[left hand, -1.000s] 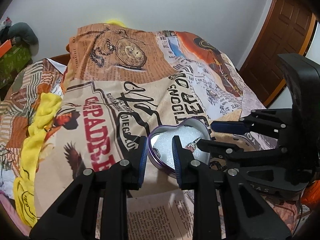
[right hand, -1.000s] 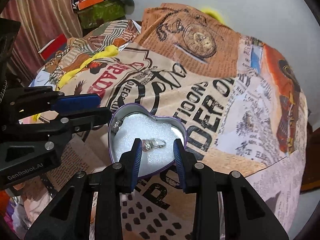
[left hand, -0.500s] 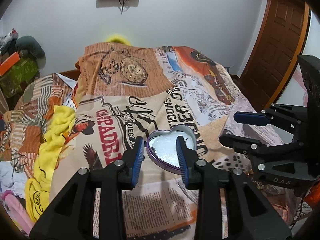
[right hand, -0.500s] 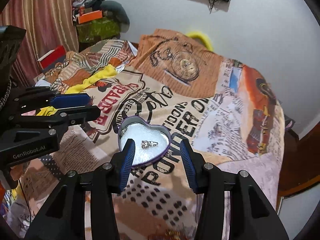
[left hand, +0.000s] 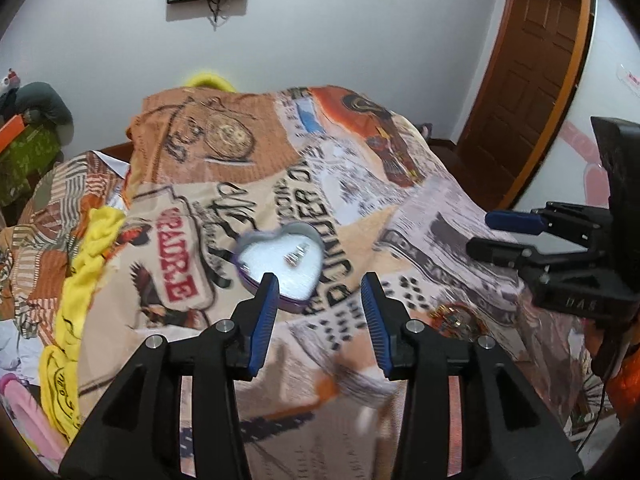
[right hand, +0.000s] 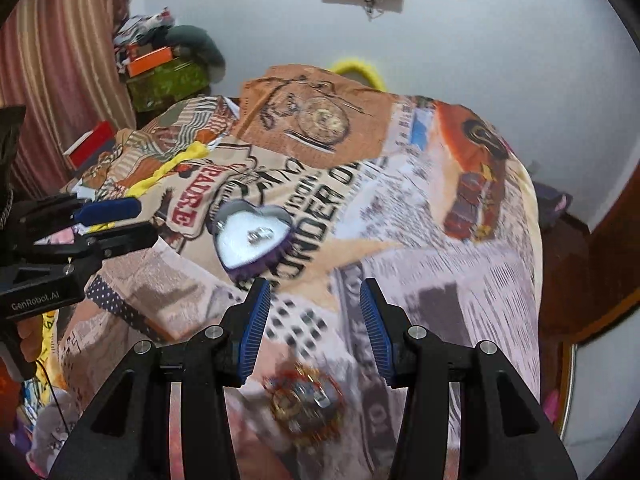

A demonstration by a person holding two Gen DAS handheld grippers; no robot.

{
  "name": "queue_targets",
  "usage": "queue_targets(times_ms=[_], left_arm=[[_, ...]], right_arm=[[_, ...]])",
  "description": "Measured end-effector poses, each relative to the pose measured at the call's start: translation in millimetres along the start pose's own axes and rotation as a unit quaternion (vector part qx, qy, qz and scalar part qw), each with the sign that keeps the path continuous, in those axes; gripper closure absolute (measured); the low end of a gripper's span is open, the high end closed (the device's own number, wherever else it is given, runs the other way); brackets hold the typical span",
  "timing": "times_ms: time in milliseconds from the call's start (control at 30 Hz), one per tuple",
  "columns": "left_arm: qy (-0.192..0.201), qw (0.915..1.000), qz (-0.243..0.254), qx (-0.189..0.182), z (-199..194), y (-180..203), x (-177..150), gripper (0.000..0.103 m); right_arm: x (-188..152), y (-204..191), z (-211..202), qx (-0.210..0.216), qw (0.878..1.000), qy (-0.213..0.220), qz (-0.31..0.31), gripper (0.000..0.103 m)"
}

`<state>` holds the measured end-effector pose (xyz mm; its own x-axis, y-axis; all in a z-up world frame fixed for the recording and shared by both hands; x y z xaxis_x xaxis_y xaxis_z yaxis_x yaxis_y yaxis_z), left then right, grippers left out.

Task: Organize jewelry
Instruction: 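Open the right gripper to drop the ring onto the foam, withdraw, then move the right gripper back over the jewelry pile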

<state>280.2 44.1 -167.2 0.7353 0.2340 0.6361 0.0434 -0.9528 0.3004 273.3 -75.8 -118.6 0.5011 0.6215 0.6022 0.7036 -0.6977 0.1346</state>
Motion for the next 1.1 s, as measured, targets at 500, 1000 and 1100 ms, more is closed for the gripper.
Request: queue_targets(times_ms=[500, 1000, 1100], left_arm=[[-0.071, 0.9964, 0.044, -0.011, 37, 49, -67, 0.061], [-0.077, 0.9964, 0.035, -0.006, 41, 42, -85, 0.061], [-0.076, 0.9966, 0.028, -0.008, 39, 40, -86, 0.061]], right_arm=[[-82, 23, -5, 0.014, 0.997, -0.038, 0.063, 0.060], [-112, 8, 16, 0.055, 0.993, -0.059, 0.092, 0.069], [-107, 6, 15, 0.065, 0.991, -0.060, 0.098, 0.072]])
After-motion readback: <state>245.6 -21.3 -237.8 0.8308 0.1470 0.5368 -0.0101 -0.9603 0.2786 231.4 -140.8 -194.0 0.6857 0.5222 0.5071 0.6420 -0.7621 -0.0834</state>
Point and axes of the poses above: each gripper's, at about its wrist camera, not at the fingertips, and z roughly the way its jaws point, y to its right, x to its top, the point moved 6 cm from there along z, roughly the way its jaws point, and after that the axes turned 13 degrees about -z, right-handed, at the moved point
